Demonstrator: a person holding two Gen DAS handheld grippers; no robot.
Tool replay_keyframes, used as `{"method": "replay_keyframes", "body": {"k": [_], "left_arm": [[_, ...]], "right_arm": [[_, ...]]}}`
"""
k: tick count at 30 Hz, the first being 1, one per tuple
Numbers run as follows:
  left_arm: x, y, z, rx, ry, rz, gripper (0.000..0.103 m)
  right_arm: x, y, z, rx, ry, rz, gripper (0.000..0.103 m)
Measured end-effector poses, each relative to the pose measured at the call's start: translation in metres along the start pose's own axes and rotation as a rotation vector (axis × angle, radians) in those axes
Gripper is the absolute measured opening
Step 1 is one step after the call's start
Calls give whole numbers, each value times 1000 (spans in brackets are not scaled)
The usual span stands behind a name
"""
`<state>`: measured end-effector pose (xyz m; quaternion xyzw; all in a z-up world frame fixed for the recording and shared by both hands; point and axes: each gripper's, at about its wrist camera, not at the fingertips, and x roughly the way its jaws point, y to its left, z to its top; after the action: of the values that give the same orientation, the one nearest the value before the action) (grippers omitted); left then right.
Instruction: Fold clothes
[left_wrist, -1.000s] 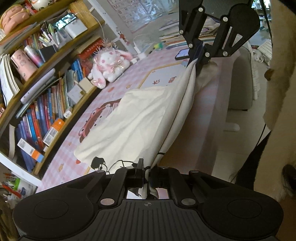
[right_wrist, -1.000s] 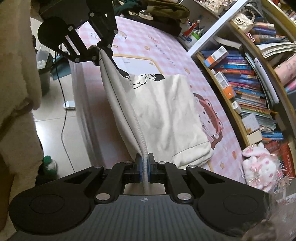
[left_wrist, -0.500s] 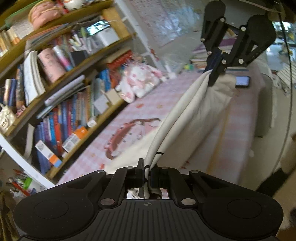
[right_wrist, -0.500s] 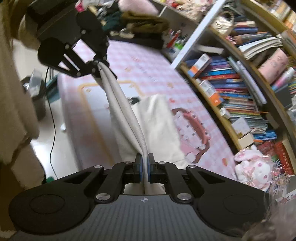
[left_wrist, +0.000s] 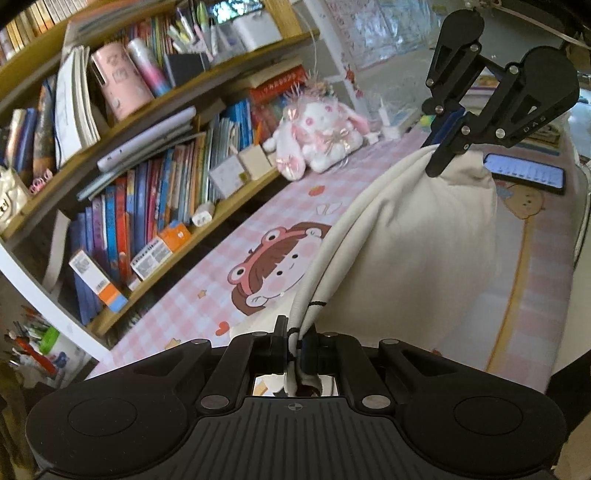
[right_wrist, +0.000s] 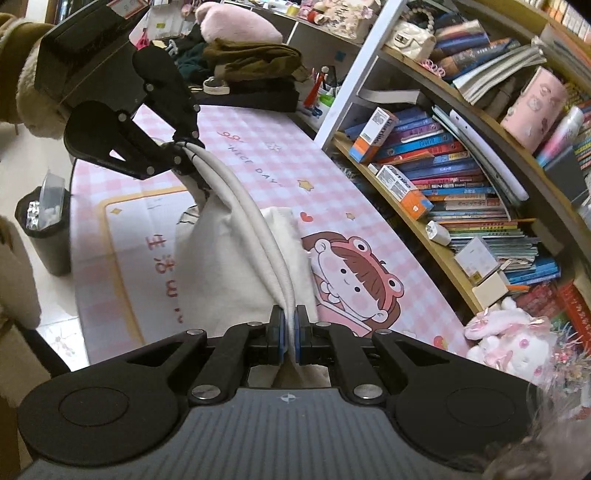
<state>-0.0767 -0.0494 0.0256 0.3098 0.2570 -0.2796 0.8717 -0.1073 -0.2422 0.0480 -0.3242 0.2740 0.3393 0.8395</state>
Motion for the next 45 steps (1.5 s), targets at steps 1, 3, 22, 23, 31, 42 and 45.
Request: {"method": "replay_keyframes", "body": {"k": [1, 3, 22, 23, 31, 42, 45], "left_arm": [[5, 2, 1, -4, 11, -4, 8], [17, 7, 3, -12, 33, -8, 11], [80, 69, -21, -292, 231, 63, 38], [78, 73, -25, -358, 215, 46, 38], [76, 85, -60, -774, 132, -121, 38], [71, 83, -74, -935, 53, -198, 2], [57, 86, -81, -1014, -16, -195, 2]], "right_arm": [[5, -6, -1, 5, -2, 7, 5], [14, -17, -2, 15, -3, 25, 5], [121, -98, -40, 271, 57, 56, 22], [121, -104, -44, 333, 26, 18, 27], [88, -132, -92, 1022, -29, 98, 39], [59, -69, -118, 1356, 18, 136, 13], [60, -69, -129, 1456, -31, 135, 11]]}}
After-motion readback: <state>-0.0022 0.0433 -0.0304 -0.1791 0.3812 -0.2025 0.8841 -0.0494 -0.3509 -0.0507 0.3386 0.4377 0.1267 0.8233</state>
